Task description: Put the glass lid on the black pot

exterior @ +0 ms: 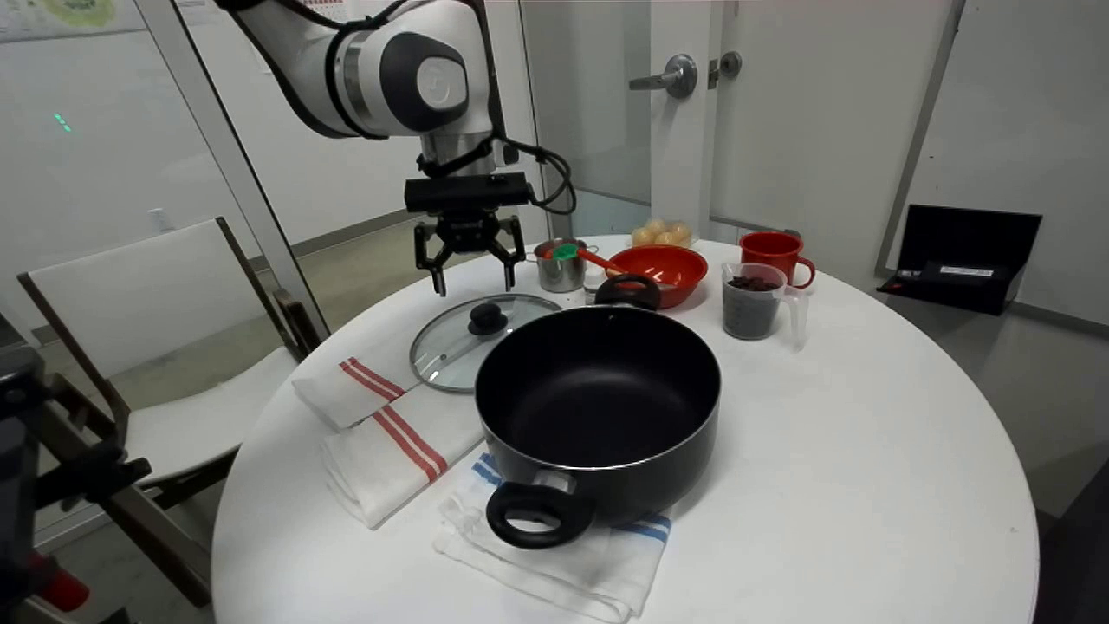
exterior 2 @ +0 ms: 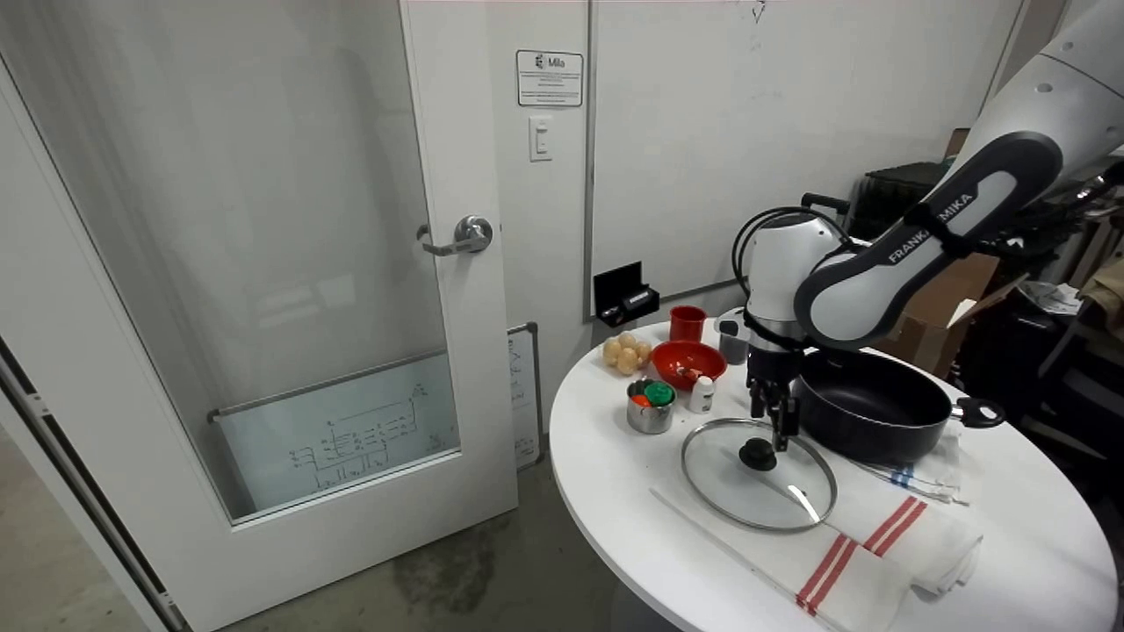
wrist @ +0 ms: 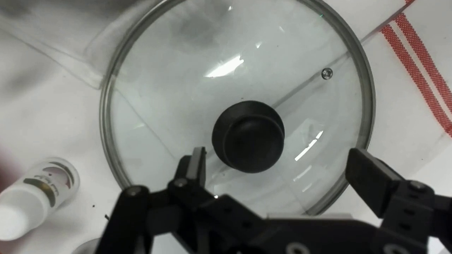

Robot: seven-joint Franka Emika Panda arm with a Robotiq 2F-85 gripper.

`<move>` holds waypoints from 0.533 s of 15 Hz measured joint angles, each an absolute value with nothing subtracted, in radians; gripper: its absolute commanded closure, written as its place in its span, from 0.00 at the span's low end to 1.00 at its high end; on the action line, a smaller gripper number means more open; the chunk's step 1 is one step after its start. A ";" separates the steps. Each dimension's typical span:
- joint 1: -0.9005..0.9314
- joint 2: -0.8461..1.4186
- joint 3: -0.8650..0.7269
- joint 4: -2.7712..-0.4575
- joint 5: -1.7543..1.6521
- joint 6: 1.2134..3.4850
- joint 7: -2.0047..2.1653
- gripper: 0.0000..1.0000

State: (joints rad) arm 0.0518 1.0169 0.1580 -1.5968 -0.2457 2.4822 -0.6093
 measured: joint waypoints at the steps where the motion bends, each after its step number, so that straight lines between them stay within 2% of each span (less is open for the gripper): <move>1: 0.052 1.028 0.160 -1.588 -0.246 2.482 -0.617 0.00; 8: 0.045 1.094 0.166 -1.533 -0.246 2.482 -0.672 0.00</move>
State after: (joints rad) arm 0.0447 1.0942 0.1660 -1.5331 -0.2457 2.4822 -0.6720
